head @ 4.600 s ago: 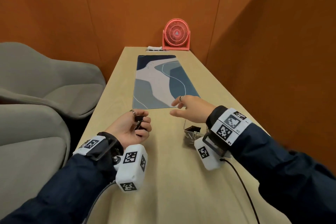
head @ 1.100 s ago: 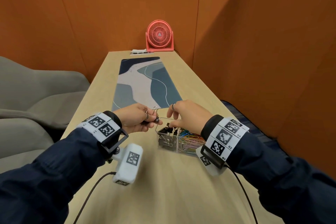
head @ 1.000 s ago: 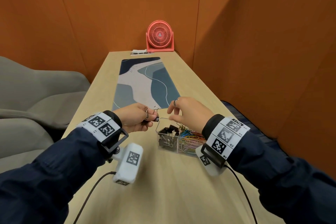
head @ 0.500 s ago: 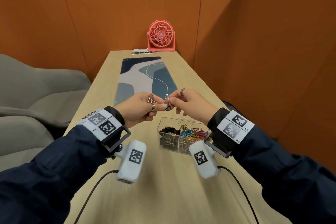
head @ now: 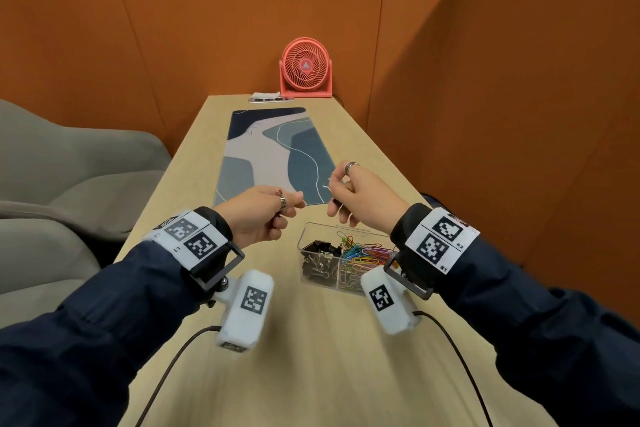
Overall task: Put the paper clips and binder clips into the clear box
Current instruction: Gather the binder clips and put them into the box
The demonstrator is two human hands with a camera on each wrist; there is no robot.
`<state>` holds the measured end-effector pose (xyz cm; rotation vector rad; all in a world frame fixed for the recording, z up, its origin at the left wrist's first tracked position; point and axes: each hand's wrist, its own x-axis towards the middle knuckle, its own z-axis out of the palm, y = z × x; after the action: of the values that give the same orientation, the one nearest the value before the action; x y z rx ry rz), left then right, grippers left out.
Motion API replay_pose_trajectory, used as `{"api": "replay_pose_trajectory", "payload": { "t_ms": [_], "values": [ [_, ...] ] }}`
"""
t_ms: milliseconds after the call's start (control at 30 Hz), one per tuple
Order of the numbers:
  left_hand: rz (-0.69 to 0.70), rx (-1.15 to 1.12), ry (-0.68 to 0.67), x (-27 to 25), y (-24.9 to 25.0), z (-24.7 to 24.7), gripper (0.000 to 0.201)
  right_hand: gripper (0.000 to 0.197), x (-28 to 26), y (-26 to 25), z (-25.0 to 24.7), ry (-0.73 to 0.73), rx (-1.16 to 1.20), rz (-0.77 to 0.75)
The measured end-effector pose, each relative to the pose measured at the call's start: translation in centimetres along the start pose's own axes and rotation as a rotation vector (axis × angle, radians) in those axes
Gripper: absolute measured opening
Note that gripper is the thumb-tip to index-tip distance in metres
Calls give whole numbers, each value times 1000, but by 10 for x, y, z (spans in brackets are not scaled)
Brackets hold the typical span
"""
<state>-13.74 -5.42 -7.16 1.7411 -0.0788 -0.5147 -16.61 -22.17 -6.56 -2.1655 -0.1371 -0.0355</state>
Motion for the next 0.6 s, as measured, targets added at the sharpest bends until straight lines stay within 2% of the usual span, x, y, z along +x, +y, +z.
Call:
{"api": "replay_pose_trajectory", "payload": {
  "t_ms": [100, 167, 267, 367, 600],
  "values": [
    [-32, 20, 19, 0, -1, -1, 15, 14, 1, 5, 0, -75, -372, -104],
    [-55, 18, 33, 0, -2, -1, 15, 16, 1, 5, 3, -134, -510, -138],
    [-86, 22, 47, -2, -2, -3, 17, 22, 3, 6, 12, -191, -643, -95],
    [-88, 17, 63, -3, -3, -4, 22, 29, 5, 6, 20, -196, -655, -34],
    [-78, -52, 78, -2, -2, -7, 39, 21, 2, 7, 20, -138, -568, -75]
  ]
}}
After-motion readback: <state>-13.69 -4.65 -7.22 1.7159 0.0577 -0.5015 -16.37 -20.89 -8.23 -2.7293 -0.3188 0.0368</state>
